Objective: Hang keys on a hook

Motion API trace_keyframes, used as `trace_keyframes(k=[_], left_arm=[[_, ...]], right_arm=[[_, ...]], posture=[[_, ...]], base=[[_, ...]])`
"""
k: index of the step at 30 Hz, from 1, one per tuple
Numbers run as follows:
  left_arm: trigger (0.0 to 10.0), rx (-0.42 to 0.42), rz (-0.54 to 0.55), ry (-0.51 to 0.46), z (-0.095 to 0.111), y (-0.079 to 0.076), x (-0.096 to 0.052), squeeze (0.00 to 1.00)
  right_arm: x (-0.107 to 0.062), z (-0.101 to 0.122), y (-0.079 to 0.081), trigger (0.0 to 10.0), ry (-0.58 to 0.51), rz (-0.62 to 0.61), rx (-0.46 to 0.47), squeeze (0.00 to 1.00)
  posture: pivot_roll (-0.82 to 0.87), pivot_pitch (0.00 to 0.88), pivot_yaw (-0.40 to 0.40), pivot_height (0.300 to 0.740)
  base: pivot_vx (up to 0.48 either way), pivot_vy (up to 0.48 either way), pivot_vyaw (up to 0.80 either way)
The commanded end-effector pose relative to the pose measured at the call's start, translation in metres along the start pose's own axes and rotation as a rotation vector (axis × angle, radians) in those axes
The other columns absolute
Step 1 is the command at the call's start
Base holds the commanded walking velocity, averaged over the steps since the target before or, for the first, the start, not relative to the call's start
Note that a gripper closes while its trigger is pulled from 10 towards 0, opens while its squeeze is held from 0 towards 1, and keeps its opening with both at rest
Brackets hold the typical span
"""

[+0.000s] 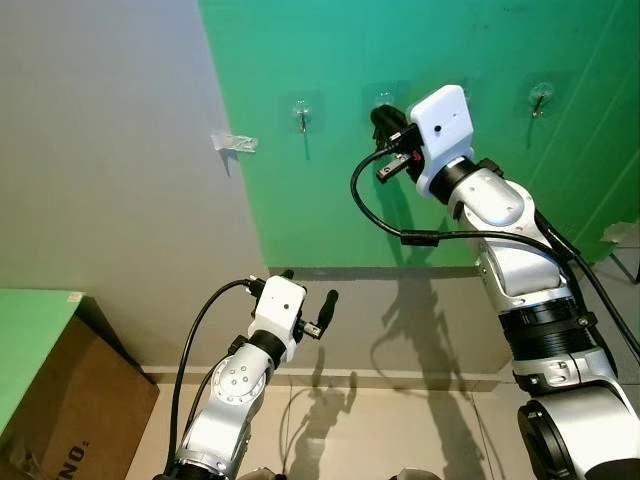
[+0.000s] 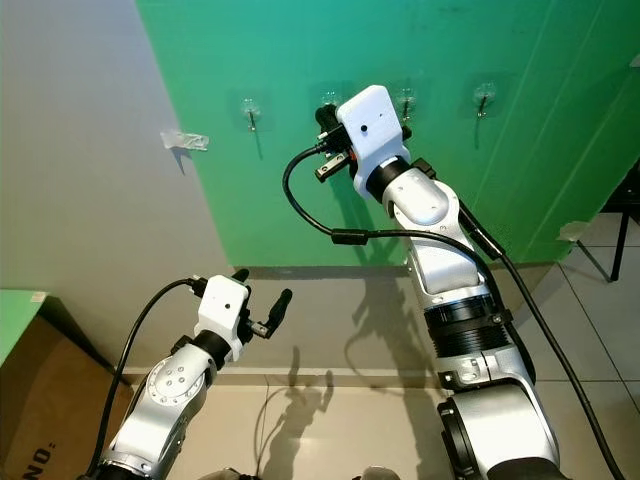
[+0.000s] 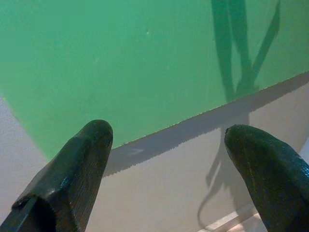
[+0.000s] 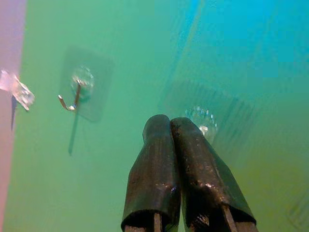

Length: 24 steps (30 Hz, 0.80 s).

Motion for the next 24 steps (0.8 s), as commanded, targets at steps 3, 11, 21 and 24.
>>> trace_keyframes(k=[3,11,21,24], left_arm=[[10.0,0.005,0.007,0.003,0.0,0.003,-0.002,0.0],[10.0,0.005,0.006,0.004,0.0,0.003,-0.002,0.0],[10.0,0.002,0.01,0.007,0.001,0.003,-0.002,0.0],[10.0,0.002,0.011,0.007,0.001,0.003,-0.002,0.0]], right_arm=[[0.007,0.009,0.003,0.0,-0.023,0.015,-0.05,0.0],[0.012,0.006,0.003,0.0,-0.015,0.023,-0.057,0.0],[0.018,-0.002,-0.003,0.0,0.024,0.008,0.012,0.01],[0.019,-0.004,-0.005,0.0,0.034,-0.004,0.049,0.0]], posture=[[-0.19,0.0,0.075,0.74],[-0.19,0.0,0.075,0.74],[-0.19,0.0,0.073,0.74],[-0.18,0.0,0.073,0.74]], base=[[0.0,0.0,0.0],[0.0,0.0,0.0],[0.0,0.0,0.0],[0.0,0.0,0.0]])
Point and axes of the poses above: a point about 5 cm out from each wrist's last joint towards the gripper, its own x axis pointing out of the wrist towards the gripper, its own z axis along the axis of the wrist's last joint, y = z × x, the point moved 5 cm from there along x, pointing out of the wrist towards the gripper, and after that the axes turned 15 degrees about x, right-handed, at the moved point
